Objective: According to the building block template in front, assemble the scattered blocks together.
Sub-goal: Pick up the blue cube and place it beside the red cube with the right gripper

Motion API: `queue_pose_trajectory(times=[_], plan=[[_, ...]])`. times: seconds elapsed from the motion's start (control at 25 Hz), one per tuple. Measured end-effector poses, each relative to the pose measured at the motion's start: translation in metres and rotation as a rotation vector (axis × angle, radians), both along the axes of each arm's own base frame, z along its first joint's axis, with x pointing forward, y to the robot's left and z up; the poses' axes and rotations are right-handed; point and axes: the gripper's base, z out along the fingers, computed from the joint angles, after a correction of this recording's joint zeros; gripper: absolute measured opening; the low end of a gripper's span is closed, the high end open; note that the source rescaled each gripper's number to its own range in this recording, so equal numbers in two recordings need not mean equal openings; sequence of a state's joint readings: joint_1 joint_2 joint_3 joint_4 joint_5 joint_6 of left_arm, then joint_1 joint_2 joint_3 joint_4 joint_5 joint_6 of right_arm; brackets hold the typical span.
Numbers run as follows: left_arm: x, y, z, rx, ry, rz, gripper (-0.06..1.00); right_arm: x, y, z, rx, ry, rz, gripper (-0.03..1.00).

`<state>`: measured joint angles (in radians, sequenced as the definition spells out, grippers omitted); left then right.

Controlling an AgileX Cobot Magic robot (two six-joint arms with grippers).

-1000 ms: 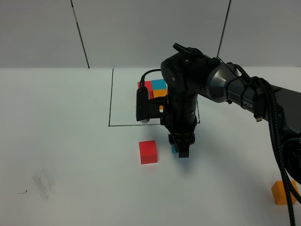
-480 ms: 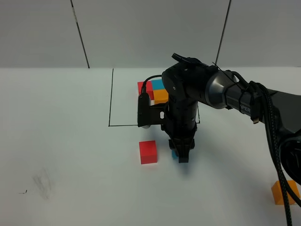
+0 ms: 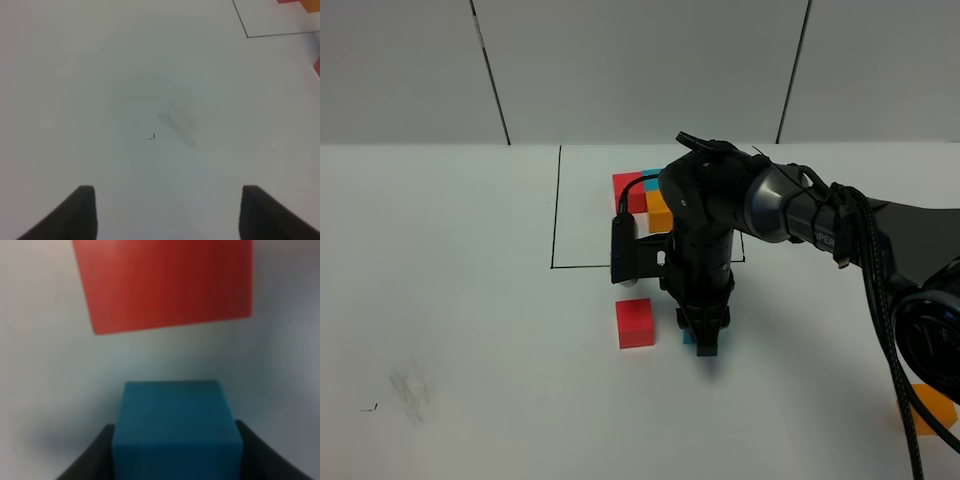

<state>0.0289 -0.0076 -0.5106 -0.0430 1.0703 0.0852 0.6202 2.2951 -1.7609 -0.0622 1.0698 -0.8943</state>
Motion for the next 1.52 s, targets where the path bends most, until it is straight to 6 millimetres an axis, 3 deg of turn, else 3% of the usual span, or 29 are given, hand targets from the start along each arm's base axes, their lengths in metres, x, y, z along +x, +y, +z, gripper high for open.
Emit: queue_pose_trajectory(times=[1.52], plan=[[0.0, 0.0, 0.0, 0.0, 0.0, 0.0, 0.54, -0.005, 0.014, 0.0, 0.026, -0.038, 0.075, 0.0]])
